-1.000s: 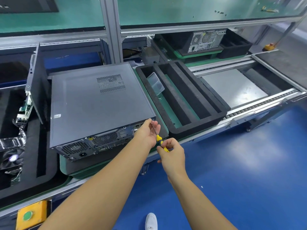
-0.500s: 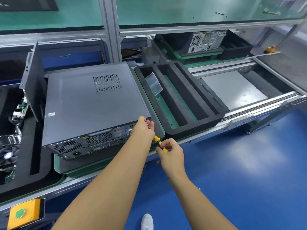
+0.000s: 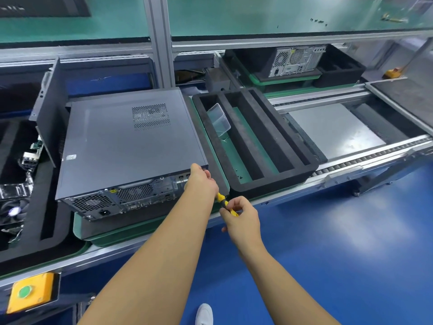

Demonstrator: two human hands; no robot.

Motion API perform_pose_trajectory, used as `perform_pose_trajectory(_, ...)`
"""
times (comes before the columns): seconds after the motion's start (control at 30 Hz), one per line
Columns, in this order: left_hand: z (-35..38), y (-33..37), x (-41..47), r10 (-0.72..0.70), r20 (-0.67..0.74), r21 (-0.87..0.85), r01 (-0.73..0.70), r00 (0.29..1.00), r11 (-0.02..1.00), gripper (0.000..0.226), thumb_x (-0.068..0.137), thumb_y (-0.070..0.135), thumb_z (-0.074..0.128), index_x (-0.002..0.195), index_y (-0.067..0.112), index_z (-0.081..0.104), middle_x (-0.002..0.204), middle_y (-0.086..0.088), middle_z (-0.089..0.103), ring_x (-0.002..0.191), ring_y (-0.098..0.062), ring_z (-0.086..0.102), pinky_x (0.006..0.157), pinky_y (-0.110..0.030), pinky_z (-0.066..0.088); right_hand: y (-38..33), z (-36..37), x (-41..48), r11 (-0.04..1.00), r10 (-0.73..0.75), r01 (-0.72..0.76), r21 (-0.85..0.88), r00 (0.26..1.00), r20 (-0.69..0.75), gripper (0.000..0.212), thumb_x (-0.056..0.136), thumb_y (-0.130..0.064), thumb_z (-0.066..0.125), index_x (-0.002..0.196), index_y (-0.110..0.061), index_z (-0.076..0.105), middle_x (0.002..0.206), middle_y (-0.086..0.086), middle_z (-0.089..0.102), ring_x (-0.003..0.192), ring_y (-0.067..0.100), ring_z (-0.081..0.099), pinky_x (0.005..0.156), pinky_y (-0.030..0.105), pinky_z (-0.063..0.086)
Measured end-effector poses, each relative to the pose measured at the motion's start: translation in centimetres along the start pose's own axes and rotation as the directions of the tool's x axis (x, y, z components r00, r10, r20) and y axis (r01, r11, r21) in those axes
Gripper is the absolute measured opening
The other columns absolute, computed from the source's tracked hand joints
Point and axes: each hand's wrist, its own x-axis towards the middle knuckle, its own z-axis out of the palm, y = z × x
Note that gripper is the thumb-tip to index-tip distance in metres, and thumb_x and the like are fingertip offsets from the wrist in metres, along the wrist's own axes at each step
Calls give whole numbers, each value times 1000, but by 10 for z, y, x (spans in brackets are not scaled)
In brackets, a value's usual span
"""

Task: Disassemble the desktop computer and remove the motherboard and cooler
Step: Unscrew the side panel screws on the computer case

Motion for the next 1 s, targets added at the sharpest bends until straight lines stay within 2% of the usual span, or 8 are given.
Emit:
perform_pose_trajectory(0.07, 0, 1, -2, 18, 6, 41, -19, 1000, 999, 7, 91, 18, 50, 91, 14, 56, 81, 5, 58, 60, -7, 48, 52, -21, 34, 4, -3, 2, 1000, -5, 6, -19, 999, 32, 16, 89, -11, 65, 85, -23, 54, 79, -5, 59, 59, 6, 50, 59, 42, 56)
perform_pose_trajectory(0.23, -19, -7, 5, 297, 21, 186, -295, 955, 937, 12, 90, 14, 52, 80, 11, 59, 76, -1, 66, 68, -13, 65, 63, -28, 50, 7, -2, 9, 999, -11, 17, -33, 983, 185, 28, 100, -20, 51, 114, -44, 52, 101, -16, 60, 84, -10, 56, 67, 7, 42)
perform_pose_trajectory(0.33, -45, -9, 15, 564, 57, 298, -553, 824, 778, 21, 88, 18, 50, 71, 16, 62, 69, 4, 68, 72, -16, 69, 70, -34, 53, 0, 7, 21, 999, 33, -33, -3, 979, 200, 22, 102, -22, 48, 109, -42, 55, 106, -13, 63, 90, -6, 59, 73, 16, 41)
perform_pose_trajectory(0.43, -66, -5, 22, 743, 249, 427, -759, 622, 492, 21, 89, 21, 53, 77, 25, 70, 73, 8, 72, 79, -14, 70, 73, -32, 55, -10, 17, 33, 998, 50, -55, 17, 978, 203, 14, 101, -23, 47, 111, -33, 50, 103, 0, 63, 74, -10, 57, 69, 19, 39)
perform_pose_trajectory(0.63, -75, 1, 26, 776, 469, 398, -885, 422, 241, 24, 94, 17, 54, 94, 25, 76, 88, 19, 74, 87, 3, 68, 74, -11, 51, -30, 41, 54, 996, -85, 79, 44, 986, 142, 6, 90, -14, 51, 91, -19, 50, 72, -14, 50, 62, 6, 43, 61, 23, 40)
perform_pose_trajectory(0.73, -74, 2, 26, 772, 490, 417, -887, 404, 199, 23, 94, 18, 56, 96, 28, 77, 86, 24, 73, 79, 3, 67, 67, -11, 50, -32, 50, 58, 988, -154, 151, 36, 982, 107, 10, 95, -15, 50, 88, -22, 53, 71, -15, 54, 65, 7, 48, 63, 23, 44)
perform_pose_trajectory(0.87, -78, 3, 29, 783, 482, 464, -873, 392, 152, 23, 93, 18, 56, 90, 30, 74, 75, 19, 71, 57, -2, 56, 53, -15, 44, -30, 58, 57, 982, -190, 188, 37, 977, 98, 18, 99, -19, 52, 97, -32, 63, 95, -25, 67, 91, -2, 62, 72, 7, 46)
perform_pose_trajectory(1.0, -84, 0, 33, 772, 503, 474, -871, 390, 131, 24, 93, 18, 57, 103, 31, 75, 71, 19, 70, 48, -2, 50, 48, -14, 41, -29, 64, 55, 981, -194, 192, 41, 978, 82, 26, 98, -15, 51, 98, -38, 64, 95, -27, 67, 90, -4, 62, 69, 4, 45)
